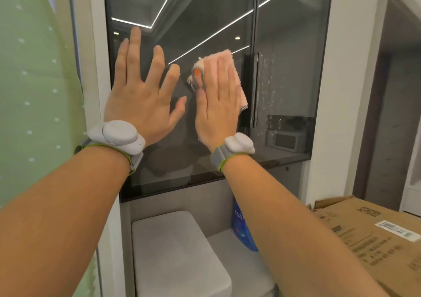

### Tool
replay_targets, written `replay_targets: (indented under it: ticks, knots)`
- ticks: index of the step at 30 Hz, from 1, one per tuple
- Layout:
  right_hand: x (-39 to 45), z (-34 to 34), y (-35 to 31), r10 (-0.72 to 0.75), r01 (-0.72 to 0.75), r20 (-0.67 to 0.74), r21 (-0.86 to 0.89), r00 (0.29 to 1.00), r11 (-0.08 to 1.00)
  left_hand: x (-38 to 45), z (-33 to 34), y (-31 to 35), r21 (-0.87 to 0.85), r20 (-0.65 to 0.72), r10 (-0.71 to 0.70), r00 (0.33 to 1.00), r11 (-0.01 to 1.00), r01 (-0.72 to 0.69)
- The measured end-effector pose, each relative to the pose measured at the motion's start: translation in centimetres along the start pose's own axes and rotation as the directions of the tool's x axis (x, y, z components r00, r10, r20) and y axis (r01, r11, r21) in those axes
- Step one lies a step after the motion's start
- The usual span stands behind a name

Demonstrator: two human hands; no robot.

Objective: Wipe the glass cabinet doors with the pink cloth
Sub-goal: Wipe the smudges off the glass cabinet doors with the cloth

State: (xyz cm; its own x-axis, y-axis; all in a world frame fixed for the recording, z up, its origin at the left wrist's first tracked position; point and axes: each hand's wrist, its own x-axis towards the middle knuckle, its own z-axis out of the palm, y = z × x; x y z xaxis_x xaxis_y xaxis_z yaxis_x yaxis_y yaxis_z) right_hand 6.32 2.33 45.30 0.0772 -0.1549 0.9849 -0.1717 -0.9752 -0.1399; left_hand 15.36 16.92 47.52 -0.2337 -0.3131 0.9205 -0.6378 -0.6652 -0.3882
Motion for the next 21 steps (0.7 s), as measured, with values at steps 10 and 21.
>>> replay_targets:
  ticks: [10, 21]
  knots:
    - [-4.5, 0.5, 0.6, 0.327, -0.327, -0.005, 0.007, 0.945, 0.945, -0.2, -0.3, 1.2, 0.016, 0.02, -0.047, 0.999, 0.999, 0.046]
    - [-5.1, 1.9, -1.9, -0.121, 0.12, 0.062, 0.018, 0.991, 0.993, -0.6, -0.4, 1.3, -0.127, -0.014, -0.081, 0.997, 0.989, 0.079]
